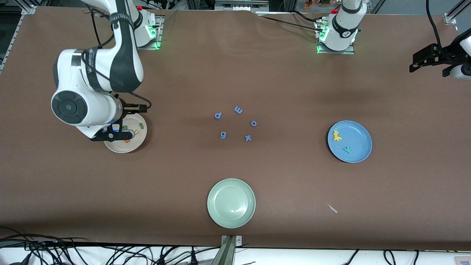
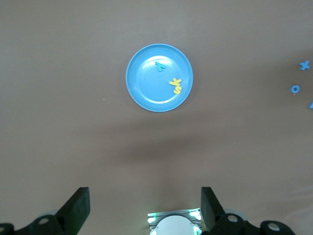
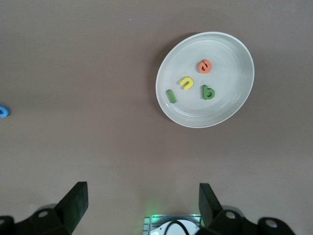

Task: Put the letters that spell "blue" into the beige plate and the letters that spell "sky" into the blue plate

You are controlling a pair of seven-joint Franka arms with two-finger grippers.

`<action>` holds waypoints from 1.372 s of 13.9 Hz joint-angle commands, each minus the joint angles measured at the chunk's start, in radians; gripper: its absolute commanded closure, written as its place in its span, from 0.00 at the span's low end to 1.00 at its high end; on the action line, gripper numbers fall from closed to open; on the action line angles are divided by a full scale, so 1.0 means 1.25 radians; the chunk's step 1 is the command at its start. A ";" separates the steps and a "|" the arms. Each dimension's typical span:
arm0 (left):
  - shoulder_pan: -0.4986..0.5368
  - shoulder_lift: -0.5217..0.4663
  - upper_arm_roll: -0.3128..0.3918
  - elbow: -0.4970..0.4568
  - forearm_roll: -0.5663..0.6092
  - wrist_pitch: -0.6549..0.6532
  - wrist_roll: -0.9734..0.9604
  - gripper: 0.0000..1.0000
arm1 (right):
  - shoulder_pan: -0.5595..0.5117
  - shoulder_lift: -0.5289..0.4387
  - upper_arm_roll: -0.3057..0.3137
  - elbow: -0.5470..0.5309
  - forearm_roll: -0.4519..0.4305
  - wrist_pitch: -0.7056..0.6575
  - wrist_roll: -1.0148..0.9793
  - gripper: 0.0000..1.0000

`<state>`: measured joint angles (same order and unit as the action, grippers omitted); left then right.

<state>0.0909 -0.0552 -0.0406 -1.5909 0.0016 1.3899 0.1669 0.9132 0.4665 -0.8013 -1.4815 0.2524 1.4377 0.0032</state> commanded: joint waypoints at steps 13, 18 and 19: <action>-0.003 0.010 -0.002 0.020 0.026 -0.010 -0.005 0.00 | -0.630 -0.347 0.571 -0.040 -0.208 0.031 0.010 0.00; -0.003 0.010 -0.002 0.020 0.025 -0.010 -0.005 0.00 | -0.653 -0.350 0.571 -0.053 -0.207 0.068 0.019 0.00; -0.003 0.010 -0.002 0.020 0.025 -0.010 -0.005 0.00 | -0.656 -0.346 0.571 -0.053 -0.207 0.067 0.021 0.00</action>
<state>0.0911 -0.0545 -0.0405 -1.5909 0.0025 1.3899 0.1667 0.1158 0.0555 -0.1111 -1.5171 0.0007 1.5069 0.0081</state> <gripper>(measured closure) 0.000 0.000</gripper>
